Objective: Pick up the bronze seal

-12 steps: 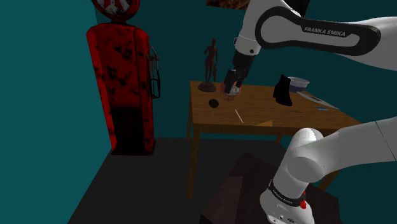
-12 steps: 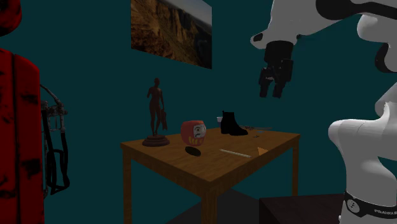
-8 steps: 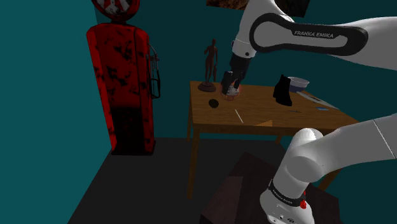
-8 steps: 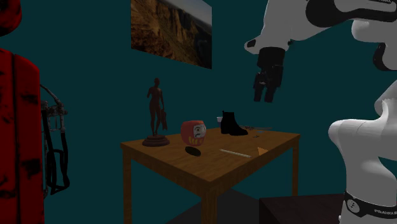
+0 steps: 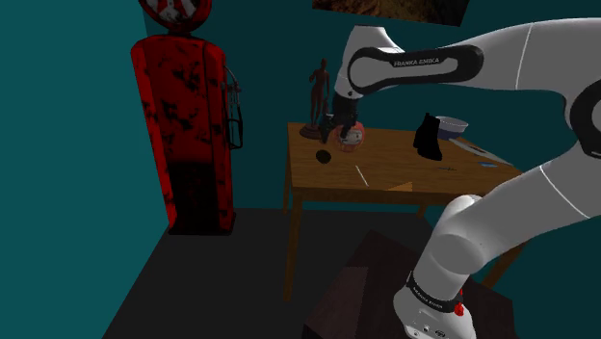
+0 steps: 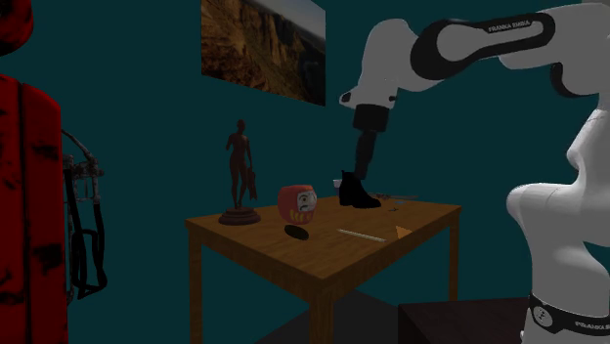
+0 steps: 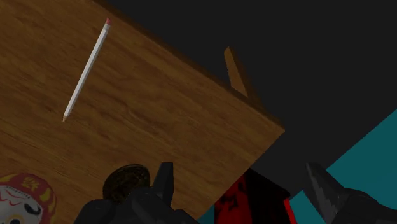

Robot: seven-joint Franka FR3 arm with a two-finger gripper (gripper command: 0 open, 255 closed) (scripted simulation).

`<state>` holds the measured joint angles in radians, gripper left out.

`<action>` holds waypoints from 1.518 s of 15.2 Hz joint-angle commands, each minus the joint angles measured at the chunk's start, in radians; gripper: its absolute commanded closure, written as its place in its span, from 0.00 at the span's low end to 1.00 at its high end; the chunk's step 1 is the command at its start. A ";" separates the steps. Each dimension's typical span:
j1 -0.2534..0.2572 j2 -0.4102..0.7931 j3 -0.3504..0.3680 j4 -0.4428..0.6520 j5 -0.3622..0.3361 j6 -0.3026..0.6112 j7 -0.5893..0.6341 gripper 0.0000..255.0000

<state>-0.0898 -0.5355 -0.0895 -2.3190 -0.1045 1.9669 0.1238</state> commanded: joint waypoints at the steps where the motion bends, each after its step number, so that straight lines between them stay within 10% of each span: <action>1: -0.016 0.056 -0.019 0.014 -0.002 0.049 0.010 0.00; 23: -0.160 0.746 -0.187 0.411 0.191 0.374 0.036 0.00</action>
<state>-0.2444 0.1870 -0.2748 -1.9318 0.0761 2.3407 0.1591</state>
